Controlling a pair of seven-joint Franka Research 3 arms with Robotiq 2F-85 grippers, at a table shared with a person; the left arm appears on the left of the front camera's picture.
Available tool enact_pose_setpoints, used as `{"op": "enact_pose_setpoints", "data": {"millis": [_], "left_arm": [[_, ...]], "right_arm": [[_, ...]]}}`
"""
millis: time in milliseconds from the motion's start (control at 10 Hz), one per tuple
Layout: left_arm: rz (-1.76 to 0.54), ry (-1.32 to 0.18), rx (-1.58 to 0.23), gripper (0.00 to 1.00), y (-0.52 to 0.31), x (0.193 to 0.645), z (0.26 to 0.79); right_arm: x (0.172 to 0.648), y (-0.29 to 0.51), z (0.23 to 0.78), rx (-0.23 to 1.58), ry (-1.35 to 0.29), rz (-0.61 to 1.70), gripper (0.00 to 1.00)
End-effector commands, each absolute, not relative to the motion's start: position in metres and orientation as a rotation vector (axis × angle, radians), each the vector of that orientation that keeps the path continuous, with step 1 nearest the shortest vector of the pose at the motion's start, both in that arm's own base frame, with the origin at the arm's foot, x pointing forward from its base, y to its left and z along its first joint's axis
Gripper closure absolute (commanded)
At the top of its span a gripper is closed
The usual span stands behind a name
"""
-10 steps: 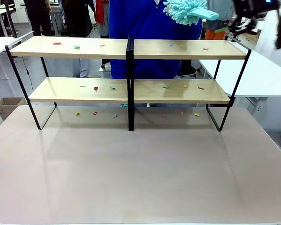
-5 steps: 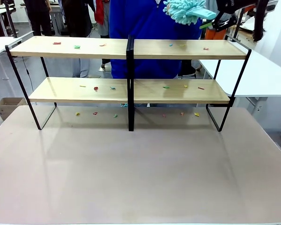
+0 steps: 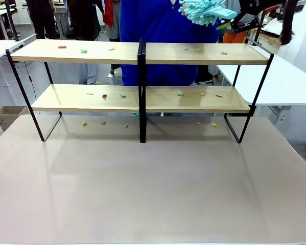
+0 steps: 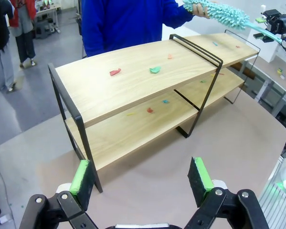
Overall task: Clean the shelves.
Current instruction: Pick up the Duster when the human hands it over.
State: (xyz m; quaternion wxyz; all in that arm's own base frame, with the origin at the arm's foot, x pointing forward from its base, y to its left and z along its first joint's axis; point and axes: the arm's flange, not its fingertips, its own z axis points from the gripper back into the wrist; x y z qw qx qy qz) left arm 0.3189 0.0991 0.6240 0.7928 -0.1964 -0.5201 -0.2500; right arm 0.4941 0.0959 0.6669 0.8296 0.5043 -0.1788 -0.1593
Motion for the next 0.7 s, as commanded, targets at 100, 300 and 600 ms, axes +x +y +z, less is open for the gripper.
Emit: {"op": "enact_pose_setpoints", "data": {"millis": [100,300,600], "left_arm": [[-0.533,-1.106,-0.409,0.0,0.0997,0.3165,0.6235],[-0.533,-1.106,-0.409,0.0,0.0997,0.3165,0.6235],[-0.533,-1.106,-0.409,0.0,0.0997,0.3165,0.6235]], "right_arm": [[0.492,0.0933,0.669,1.086,-0.353,-0.355,1.0],[0.4914,0.0929,0.6682,1.084,-0.343,-0.353,0.92],[0.4942,0.0905,0.6666,1.078,-0.336,-0.362,1.0]]}}
